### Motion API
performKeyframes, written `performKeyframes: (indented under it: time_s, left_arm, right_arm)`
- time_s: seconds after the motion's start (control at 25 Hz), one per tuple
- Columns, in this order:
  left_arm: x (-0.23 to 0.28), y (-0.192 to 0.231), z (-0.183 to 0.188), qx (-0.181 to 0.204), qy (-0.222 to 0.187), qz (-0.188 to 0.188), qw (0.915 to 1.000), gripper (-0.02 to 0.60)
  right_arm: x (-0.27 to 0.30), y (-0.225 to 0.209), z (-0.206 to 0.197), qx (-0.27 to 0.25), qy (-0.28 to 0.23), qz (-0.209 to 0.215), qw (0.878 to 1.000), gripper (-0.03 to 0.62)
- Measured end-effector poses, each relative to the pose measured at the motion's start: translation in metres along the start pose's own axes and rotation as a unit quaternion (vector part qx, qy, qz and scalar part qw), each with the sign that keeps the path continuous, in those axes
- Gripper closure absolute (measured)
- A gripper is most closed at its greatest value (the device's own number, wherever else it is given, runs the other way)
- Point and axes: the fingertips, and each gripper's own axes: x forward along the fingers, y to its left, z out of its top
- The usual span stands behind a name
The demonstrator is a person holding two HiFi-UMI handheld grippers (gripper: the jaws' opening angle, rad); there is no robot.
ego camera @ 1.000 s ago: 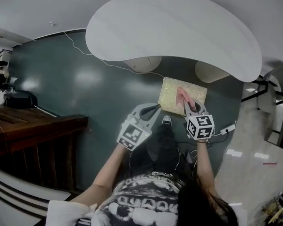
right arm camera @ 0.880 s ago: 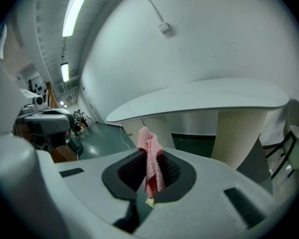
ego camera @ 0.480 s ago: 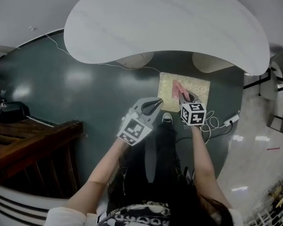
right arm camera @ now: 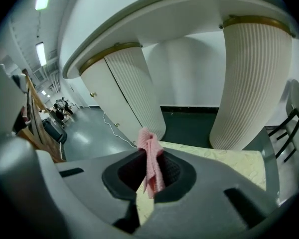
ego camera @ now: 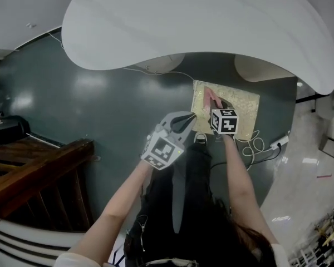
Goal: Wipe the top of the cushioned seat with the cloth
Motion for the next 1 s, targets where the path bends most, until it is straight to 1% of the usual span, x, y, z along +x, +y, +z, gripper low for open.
performKeyframes:
  time_s: [0.24, 0.44, 0.6, 0.84, 1.0]
  left_arm:
    - [0.010, 0.019, -0.019, 0.005, 0.012, 0.008, 0.9999, 0.575]
    - [0.014, 0.019, -0.017, 0.001, 0.012, 0.007, 0.9999, 0.575]
    - [0.021, 0.010, -0.016, 0.004, 0.015, 0.000, 0.9999, 0.575]
    - [0.040, -0.011, -0.018, 0.002, 0.020, -0.012, 0.9997, 0.575]
    - [0.053, -0.024, -0.018, 0.000, 0.025, -0.018, 0.9995, 0.575]
  right_arm:
    - [0.038, -0.010, -0.014, -0.005, 0.028, -0.006, 1.000, 0.581]
    - [0.035, -0.034, -0.028, -0.012, 0.047, -0.025, 0.999, 0.582]
    - [0.018, -0.073, -0.043, -0.012, 0.059, -0.051, 0.997, 0.582]
    - [-0.018, -0.148, -0.063, 0.013, 0.068, -0.103, 0.992, 0.582]
    - [-0.040, -0.188, -0.075, 0.024, 0.076, -0.127, 0.989, 0.582]
